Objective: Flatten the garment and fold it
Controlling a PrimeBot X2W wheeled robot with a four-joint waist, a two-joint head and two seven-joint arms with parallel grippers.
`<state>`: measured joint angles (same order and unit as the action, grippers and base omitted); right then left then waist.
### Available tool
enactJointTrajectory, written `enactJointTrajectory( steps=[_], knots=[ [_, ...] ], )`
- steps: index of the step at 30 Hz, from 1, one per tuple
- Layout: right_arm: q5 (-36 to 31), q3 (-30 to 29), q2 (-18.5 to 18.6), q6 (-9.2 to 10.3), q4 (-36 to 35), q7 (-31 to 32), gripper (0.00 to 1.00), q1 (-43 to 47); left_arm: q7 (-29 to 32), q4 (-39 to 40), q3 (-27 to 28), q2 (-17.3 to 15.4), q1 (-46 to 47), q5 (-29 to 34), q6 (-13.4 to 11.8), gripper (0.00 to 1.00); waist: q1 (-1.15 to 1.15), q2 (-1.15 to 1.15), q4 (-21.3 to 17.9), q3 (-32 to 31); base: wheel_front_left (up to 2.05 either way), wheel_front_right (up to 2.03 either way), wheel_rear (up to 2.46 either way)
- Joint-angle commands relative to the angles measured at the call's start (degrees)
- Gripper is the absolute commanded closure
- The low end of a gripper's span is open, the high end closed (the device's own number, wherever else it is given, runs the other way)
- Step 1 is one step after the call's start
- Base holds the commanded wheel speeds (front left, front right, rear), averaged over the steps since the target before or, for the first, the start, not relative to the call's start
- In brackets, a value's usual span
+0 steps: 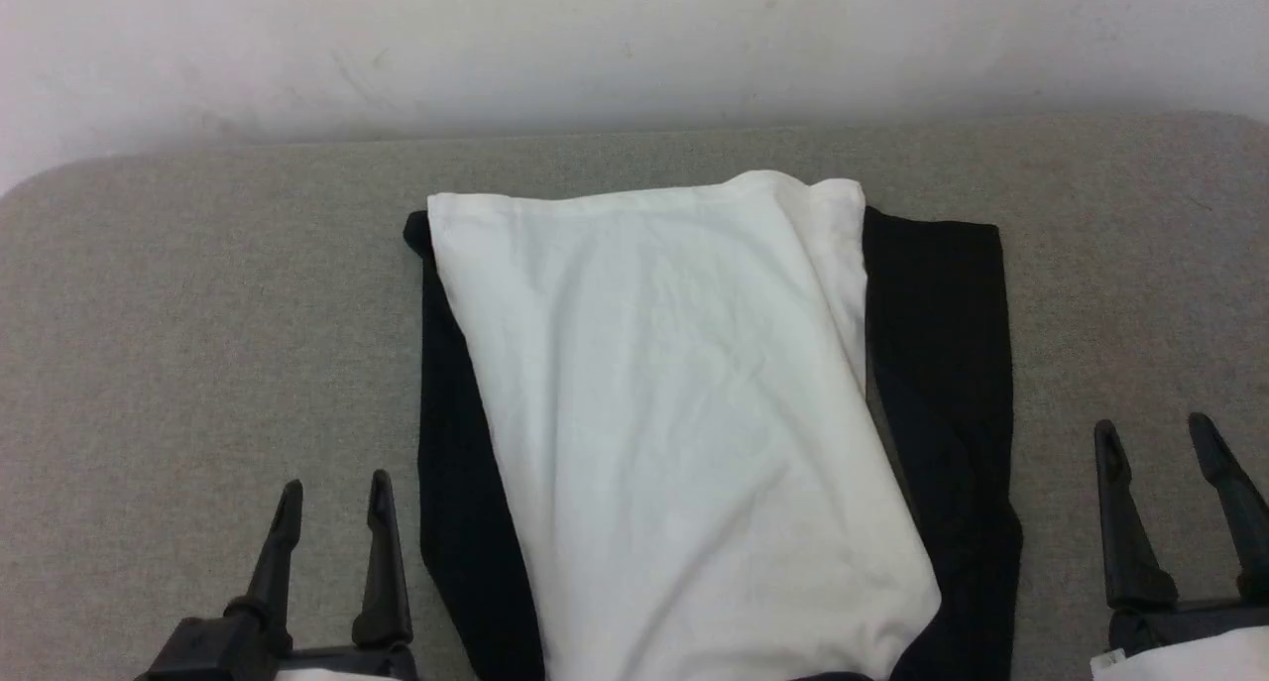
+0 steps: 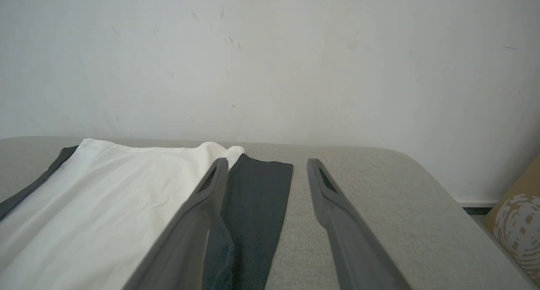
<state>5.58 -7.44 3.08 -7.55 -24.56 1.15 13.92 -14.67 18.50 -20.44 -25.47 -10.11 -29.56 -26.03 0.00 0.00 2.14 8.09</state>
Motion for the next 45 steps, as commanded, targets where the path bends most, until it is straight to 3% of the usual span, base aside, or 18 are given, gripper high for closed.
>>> enactJointTrajectory(
  steps=[1, 5, 10, 13, 20, 23, 27, 31, 45],
  knots=[
    [0.89, -0.17, -0.17, 0.06, 0.83, -1.38, 0.00, 0.65, -0.29, -0.59, 0.13, 0.88, -0.81, 0.82, 0.11, 0.00, 0.00, 0.00, -0.04, 0.19, 0.00, 0.00, 0.00],
    [1.72, -0.54, -0.18, 0.06, 2.08, -3.23, 0.00, 0.84, -0.31, -1.10, 1.70, 1.64, -0.98, 1.20, 1.45, 0.00, 0.00, 0.00, 0.00, 0.67, 0.00, 0.00, 0.00],
    [0.53, -1.05, -0.19, 0.06, 0.90, -3.40, 0.00, -1.07, 3.73, -0.28, 2.63, -1.98, 4.56, -0.57, 5.50, 0.00, 0.00, 0.00, 0.35, 2.52, 0.00, 0.00, 0.00],
    [-0.12, -0.95, -0.19, 0.06, -0.29, -2.81, 0.00, -2.37, 10.30, 0.94, 3.28, -5.42, 12.27, -2.96, 9.15, 0.00, 0.00, 0.00, 0.70, 4.57, 0.00, 0.00, 0.00],
    [-2.13, 0.81, -0.20, 0.06, -2.93, -1.99, 0.00, -5.65, 32.17, -1.66, 4.13, -16.03, 35.29, -6.02, 15.84, 0.00, 0.00, 0.00, 1.01, 11.91, 0.00, 0.00, 0.00],
    [-3.55, 1.55, -0.20, 0.06, -3.98, -2.25, 0.00, -7.56, 38.24, -5.33, 3.85, -17.62, 43.86, -8.19, 18.86, 0.00, 0.00, 0.00, 0.90, 15.97, 0.00, 0.00, 0.00],
    [-4.56, 2.61, -0.20, 0.06, -4.65, -2.40, 0.00, -10.40, 45.15, -10.94, 2.35, -17.67, 51.95, -11.19, 21.92, 0.00, 0.00, 0.00, 0.46, 20.39, 0.00, 0.00, 0.00],
    [-5.23, 3.64, -0.20, 0.06, -4.93, -2.05, 0.00, -12.99, 50.28, -16.07, 0.71, -16.79, 56.88, -13.15, 23.31, 0.00, 0.00, 0.00, 0.00, 24.14, 0.00, 0.00, 0.00],
    [-4.93, 2.73, -0.20, 0.06, -4.71, -1.77, 0.00, -15.12, 54.56, -24.39, -1.46, -15.95, 60.12, -14.34, 24.36, 0.00, 0.00, 0.00, -1.34, 29.64, 0.00, 0.00, 0.00]
  ],
)
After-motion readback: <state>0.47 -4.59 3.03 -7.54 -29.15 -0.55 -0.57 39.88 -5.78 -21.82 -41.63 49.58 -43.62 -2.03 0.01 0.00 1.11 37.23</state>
